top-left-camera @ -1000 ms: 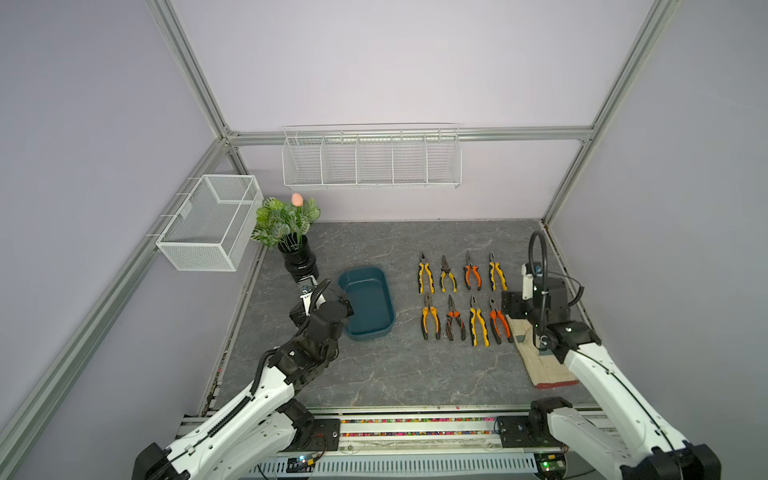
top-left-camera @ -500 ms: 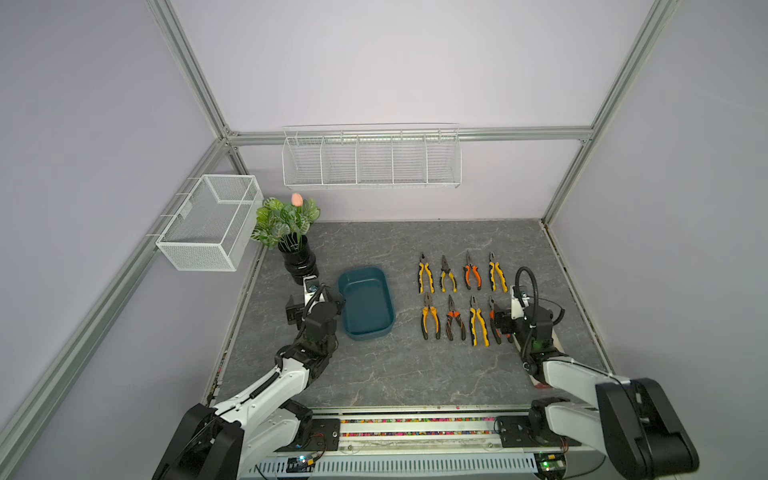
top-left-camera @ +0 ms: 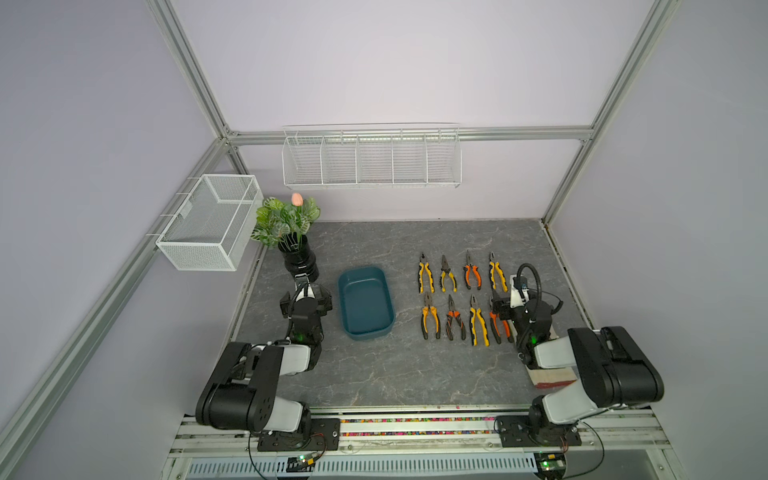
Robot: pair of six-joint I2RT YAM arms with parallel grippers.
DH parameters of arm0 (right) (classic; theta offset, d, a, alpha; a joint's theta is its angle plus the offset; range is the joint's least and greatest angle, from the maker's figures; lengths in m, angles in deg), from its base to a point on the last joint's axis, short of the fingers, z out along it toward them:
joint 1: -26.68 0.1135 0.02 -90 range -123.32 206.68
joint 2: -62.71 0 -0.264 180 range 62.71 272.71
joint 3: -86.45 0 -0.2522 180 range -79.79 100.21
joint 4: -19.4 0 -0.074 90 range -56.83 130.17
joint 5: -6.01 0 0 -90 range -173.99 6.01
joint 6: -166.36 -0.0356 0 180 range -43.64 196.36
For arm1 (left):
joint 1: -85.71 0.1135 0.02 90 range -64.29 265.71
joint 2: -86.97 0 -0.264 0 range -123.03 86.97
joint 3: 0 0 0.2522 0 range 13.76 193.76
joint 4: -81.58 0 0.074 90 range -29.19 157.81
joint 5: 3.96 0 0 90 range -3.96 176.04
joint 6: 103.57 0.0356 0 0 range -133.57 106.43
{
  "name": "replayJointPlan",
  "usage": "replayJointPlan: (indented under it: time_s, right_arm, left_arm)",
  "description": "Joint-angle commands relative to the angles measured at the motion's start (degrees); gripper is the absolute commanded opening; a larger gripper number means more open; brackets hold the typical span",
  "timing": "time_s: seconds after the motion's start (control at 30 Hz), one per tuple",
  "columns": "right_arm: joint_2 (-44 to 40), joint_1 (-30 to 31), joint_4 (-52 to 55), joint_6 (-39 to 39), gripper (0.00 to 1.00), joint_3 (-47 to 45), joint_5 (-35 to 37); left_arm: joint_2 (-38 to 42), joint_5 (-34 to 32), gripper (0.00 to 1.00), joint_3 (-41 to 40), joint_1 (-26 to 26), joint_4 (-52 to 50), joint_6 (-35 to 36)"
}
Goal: Take the pliers out of the storage box
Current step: Reset both arms
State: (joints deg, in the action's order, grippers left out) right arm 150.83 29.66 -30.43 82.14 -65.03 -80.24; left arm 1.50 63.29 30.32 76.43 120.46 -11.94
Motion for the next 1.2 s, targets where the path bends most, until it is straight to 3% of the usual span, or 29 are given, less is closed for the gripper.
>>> replayJointPlan:
  time_s: [0.0,0.1,1.17]
  right_arm:
    - [-0.23,-0.76,3.28,-0.06,0.89,1.77,-0.67]
    - [-0.4,-1.28,12.19,-3.03,0.89,6.06,4.28]
    - [-0.15,-2.92,13.31,-4.11,0.89,6.86,1.88]
  left_arm:
    - [-1.6,7.66,0.99,3.74,1.94,0.17,1.07]
    - [-0.97,13.65,0.99,6.88,5.05,-6.69,-0.64]
    - [-0.92,13.34,0.99,7.06,5.07,-7.11,-0.85]
